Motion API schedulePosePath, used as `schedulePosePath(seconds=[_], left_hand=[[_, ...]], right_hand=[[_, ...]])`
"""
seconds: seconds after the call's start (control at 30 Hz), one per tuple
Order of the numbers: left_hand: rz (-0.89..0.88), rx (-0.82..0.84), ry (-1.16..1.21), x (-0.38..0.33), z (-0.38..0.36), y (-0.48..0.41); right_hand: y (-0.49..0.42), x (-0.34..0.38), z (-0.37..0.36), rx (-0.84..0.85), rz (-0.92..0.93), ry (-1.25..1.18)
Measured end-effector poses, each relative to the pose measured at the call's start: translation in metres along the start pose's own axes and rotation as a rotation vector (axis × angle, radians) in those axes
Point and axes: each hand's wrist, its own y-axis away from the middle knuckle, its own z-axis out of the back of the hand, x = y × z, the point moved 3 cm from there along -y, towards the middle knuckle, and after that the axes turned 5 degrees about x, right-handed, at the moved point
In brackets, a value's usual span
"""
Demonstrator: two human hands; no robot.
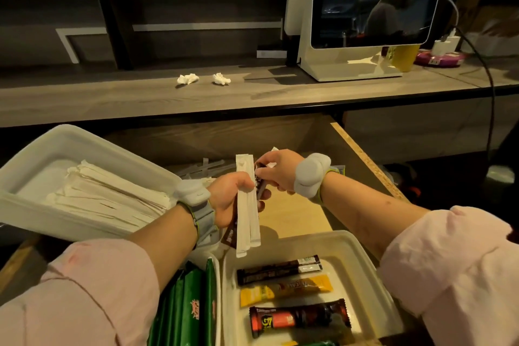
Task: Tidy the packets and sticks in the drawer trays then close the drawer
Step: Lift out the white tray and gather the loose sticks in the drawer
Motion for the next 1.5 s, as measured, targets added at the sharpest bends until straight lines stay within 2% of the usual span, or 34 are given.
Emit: schedulePosePath(seconds=[0.17,0.33,0.47,0.53,0.6,0.67,0.77,0.83,0.93,1.03,1.1,1.13,1.2,1.23,1.33,1.37,1.43,1.5], left_hand=[[0.051,-0.008,-0.048,0.006,-0.005,-0.005],[0.036,0.001,-0.116,0.004,0.001,-0.005],[0.033,-0.051,-0.202,0.006,0.015,-0.014],[0.038,-0.113,-0.152,0.005,0.016,-0.016],[-0.033,-0.192,-0.037,0.002,0.015,-0.017],[-0.112,-0.263,0.015,0.000,0.019,-0.018],[-0.157,-0.283,0.029,-0.001,0.023,-0.018],[-0.178,-0.308,0.045,-0.002,0.025,-0.018],[-0.177,-0.328,0.082,-0.003,0.023,-0.018],[-0.264,-0.333,0.167,-0.005,0.020,-0.017],[-0.351,-0.346,0.134,-0.008,0.019,-0.016],[-0.383,-0.352,0.084,-0.009,0.020,-0.015],[-0.416,-0.342,-0.034,-0.011,0.022,-0.013],[-0.417,-0.329,-0.086,-0.011,0.021,-0.012],[-0.353,-0.291,-0.194,-0.009,0.009,-0.009],[-0.321,-0.282,-0.244,-0.007,0.005,-0.008],[-0.257,-0.255,-0.343,-0.005,-0.002,-0.007],[-0.217,-0.225,-0.378,-0.004,-0.007,-0.007]], right_hand=[[0.001,-0.003,0.002,-0.070,0.013,-0.161],[0.001,-0.005,0.030,-0.228,-0.022,-0.119],[0.021,0.000,0.067,-0.361,0.014,-0.338],[0.030,0.001,0.080,-0.284,0.007,-0.339],[0.035,-0.002,0.078,-0.119,-0.044,-0.358],[0.040,-0.004,0.068,0.075,-0.076,-0.345],[0.043,0.000,0.044,0.443,-0.040,-0.270],[0.043,0.004,0.028,0.601,-0.041,-0.214],[0.049,0.009,0.017,0.691,-0.077,-0.120],[0.060,0.011,0.017,0.633,-0.212,0.012],[0.064,0.011,0.015,0.747,-0.343,0.276],[0.060,0.012,0.014,0.748,-0.375,0.338],[0.041,0.010,0.014,0.604,-0.398,0.284],[0.034,0.011,0.017,0.453,-0.359,0.190],[0.014,0.011,0.030,-0.186,0.002,-0.119],[0.013,0.013,0.033,-0.316,0.111,-0.259],[0.010,0.016,0.034,-0.372,0.229,-0.467],[0.009,0.023,0.028,-0.256,0.256,-0.492]])
